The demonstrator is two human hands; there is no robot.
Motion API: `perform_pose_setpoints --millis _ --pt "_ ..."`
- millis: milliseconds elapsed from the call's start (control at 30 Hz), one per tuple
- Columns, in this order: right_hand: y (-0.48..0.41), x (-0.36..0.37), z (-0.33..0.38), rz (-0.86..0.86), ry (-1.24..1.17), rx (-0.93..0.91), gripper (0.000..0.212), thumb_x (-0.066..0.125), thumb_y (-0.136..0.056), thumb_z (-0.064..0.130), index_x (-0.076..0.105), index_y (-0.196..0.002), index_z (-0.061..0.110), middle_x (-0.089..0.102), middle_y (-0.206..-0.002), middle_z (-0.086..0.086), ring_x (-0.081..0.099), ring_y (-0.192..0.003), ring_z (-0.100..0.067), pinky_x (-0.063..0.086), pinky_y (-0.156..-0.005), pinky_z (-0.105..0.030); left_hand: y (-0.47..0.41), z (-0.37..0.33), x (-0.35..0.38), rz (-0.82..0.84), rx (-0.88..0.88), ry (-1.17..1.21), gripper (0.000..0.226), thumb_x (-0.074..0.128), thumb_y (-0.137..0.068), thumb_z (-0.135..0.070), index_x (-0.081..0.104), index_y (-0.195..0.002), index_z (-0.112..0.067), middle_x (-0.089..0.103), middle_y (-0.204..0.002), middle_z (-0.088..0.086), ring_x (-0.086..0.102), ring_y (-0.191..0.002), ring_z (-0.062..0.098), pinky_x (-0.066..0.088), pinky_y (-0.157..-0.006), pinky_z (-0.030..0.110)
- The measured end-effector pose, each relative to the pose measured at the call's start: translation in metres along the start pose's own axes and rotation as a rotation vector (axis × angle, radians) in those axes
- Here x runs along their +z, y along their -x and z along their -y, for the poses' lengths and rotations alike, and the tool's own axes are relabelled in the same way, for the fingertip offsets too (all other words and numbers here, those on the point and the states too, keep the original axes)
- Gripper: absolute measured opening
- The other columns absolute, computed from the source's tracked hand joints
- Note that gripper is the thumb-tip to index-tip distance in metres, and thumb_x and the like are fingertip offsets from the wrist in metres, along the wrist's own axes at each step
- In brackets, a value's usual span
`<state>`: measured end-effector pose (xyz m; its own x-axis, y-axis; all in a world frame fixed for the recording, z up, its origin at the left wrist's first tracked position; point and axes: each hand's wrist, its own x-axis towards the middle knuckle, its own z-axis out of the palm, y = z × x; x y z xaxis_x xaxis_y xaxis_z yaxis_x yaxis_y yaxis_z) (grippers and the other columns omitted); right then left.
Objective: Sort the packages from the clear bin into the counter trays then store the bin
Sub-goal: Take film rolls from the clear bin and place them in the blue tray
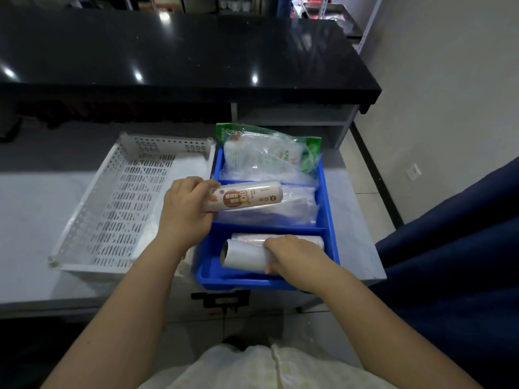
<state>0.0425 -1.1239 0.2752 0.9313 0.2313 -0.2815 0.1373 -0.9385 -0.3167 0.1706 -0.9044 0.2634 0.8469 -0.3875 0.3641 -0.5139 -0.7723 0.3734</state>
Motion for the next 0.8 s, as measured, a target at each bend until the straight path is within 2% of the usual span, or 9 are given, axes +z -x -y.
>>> perform_pose_setpoints --millis 133,300,400,500,600,800 --pt "0.008 -0.008 0.009 -0.07 -0.09 -0.024 0.033 0.064 -0.084 0.036 0.047 -0.111 0.028 0.057 -0.111 0.002 0.054 -0.096 -0.017 0.053 -0.08 -0.044 0.007 0.004 -0.014 -0.029 -0.044 -0.034 0.06 0.08 -0.063 -0.017 0.055 -0.117 -0.029 0.054 -0.108 -0.001 0.043 -0.099 0.02 0.035 -0.082 0.035" --pt "0.012 -0.017 0.01 -0.322 0.029 -0.098 0.047 0.063 -0.086 0.028 0.042 -0.128 0.024 0.05 -0.123 -0.002 0.041 -0.109 -0.022 0.044 -0.087 -0.04 0.021 0.003 -0.026 -0.039 -0.076 -0.053 0.057 0.081 -0.064 -0.019 0.057 -0.115 -0.028 0.056 -0.106 0.0 0.044 -0.097 0.021 0.039 -0.081 0.039" --pt "0.017 -0.029 0.001 -0.515 0.07 -0.017 0.05 0.068 -0.082 0.022 0.048 -0.128 0.019 0.055 -0.12 -0.006 0.045 -0.106 -0.027 0.043 -0.088 -0.04 0.03 -0.004 -0.026 0.02 -0.113 -0.027 0.055 0.08 -0.067 -0.022 0.056 -0.115 -0.031 0.055 -0.108 -0.004 0.041 -0.098 0.016 0.037 -0.082 0.036" --pt "0.024 -0.042 -0.014 -0.715 0.02 0.126 0.048 0.069 -0.082 0.022 0.05 -0.126 0.019 0.056 -0.117 -0.007 0.045 -0.105 -0.027 0.042 -0.087 -0.042 0.038 -0.022 -0.02 0.097 -0.121 0.017 0.056 0.08 -0.066 -0.023 0.058 -0.117 -0.029 0.056 -0.11 -0.003 0.045 -0.102 0.02 0.039 -0.086 0.036" --pt "0.029 -0.049 -0.028 -0.74 0.025 0.223 0.047 0.067 -0.084 0.023 0.047 -0.127 0.022 0.054 -0.117 -0.005 0.041 -0.105 -0.025 0.038 -0.087 -0.04 0.046 -0.051 -0.009 0.179 -0.035 0.083 0.058 0.081 -0.064 -0.023 0.059 -0.118 -0.026 0.056 -0.114 -0.001 0.046 -0.107 0.022 0.042 -0.092 0.037" --pt "0.03 -0.029 -0.031 -0.636 0.085 0.266 0.043 0.064 -0.086 0.026 0.047 -0.125 0.022 0.053 -0.118 -0.004 0.041 -0.104 -0.024 0.038 -0.089 -0.038 0.067 -0.083 0.019 0.393 0.067 0.058 0.059 0.074 -0.073 -0.032 0.05 -0.127 -0.031 0.05 -0.123 -0.005 0.041 -0.116 0.018 0.037 -0.1 0.036"
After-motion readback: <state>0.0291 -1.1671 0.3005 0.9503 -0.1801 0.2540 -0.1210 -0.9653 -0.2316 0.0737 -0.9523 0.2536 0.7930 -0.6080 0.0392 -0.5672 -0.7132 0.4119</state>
